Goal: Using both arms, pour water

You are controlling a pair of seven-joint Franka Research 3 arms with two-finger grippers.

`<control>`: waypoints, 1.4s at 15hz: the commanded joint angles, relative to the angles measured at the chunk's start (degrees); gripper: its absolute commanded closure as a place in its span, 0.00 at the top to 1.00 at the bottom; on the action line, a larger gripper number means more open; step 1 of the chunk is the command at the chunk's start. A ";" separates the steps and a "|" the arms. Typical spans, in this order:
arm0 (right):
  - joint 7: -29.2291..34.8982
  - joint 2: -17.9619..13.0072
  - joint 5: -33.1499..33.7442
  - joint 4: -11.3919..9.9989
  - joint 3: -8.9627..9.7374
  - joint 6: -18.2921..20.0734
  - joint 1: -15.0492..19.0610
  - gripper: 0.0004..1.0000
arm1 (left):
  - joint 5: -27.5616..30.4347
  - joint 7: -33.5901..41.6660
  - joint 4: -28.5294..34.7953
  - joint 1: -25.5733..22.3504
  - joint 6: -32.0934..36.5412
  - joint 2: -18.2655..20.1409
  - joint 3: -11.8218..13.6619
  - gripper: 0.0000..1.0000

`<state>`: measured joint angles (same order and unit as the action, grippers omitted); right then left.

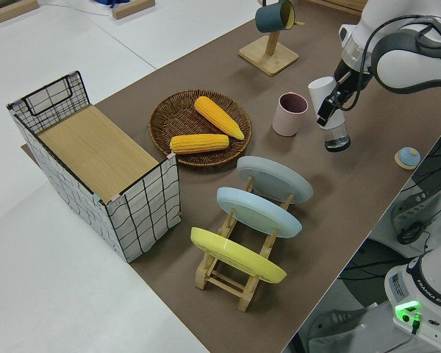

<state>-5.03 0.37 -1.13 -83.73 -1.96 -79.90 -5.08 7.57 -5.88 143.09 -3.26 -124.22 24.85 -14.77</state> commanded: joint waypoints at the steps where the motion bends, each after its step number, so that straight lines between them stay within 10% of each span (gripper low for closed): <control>1: -0.86 -0.10 -0.28 -0.11 -0.06 -0.35 -0.02 0.99 | 0.16 -0.10 0.09 -4.11 -4.87 3.98 0.27 0.00; 21: -0.86 -0.10 -0.28 -0.11 -0.15 -0.35 -0.02 0.99 | -8.89 3.84 -42.43 -23.89 -9.18 -21.23 0.44 0.00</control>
<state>-5.03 0.37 -1.13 -83.73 -1.96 -79.90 -5.08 -0.45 -4.55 108.54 -24.89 -131.87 9.03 -13.94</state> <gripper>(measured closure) 0.013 0.366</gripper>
